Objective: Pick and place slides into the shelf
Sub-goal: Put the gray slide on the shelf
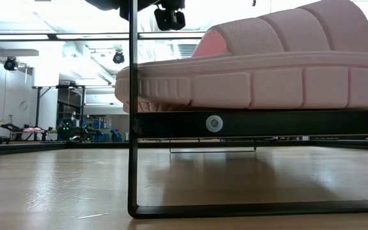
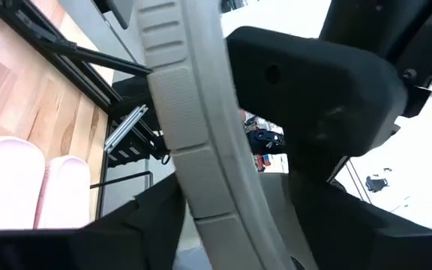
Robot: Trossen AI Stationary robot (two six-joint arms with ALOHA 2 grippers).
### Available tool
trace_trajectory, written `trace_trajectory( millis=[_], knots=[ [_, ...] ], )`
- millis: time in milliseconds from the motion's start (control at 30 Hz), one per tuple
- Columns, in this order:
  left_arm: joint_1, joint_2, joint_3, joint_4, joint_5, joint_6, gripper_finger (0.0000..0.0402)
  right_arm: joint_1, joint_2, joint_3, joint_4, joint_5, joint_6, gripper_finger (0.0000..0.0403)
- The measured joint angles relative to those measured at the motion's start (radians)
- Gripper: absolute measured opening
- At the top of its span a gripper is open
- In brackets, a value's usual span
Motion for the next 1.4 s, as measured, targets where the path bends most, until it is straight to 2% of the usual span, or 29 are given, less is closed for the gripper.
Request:
trace_trajectory(
  millis=[267, 333, 800, 1400],
  knots=[
    [0.001, 0.001, -0.003, 0.005, 0.000, -0.008, 0.0076, 0.000, -0.003, 0.001, 0.007, 0.004, 0.001, 0.0011],
    [0.001, 0.001, -0.003, 0.006, 0.000, -0.008, 0.0057, 0.000, -0.003, 0.001, 0.009, 0.004, 0.001, 0.0011],
    [0.001, 0.001, -0.003, 0.016, 0.006, 0.000, 0.0057, 0.000, -0.003, 0.001, 0.036, 0.003, 0.045, 0.0017],
    [0.001, -0.001, -0.002, 0.022, 0.002, 0.004, 0.0053, -0.031, -0.017, 0.000, 0.062, -0.001, 0.073, 0.0116]
  ],
)
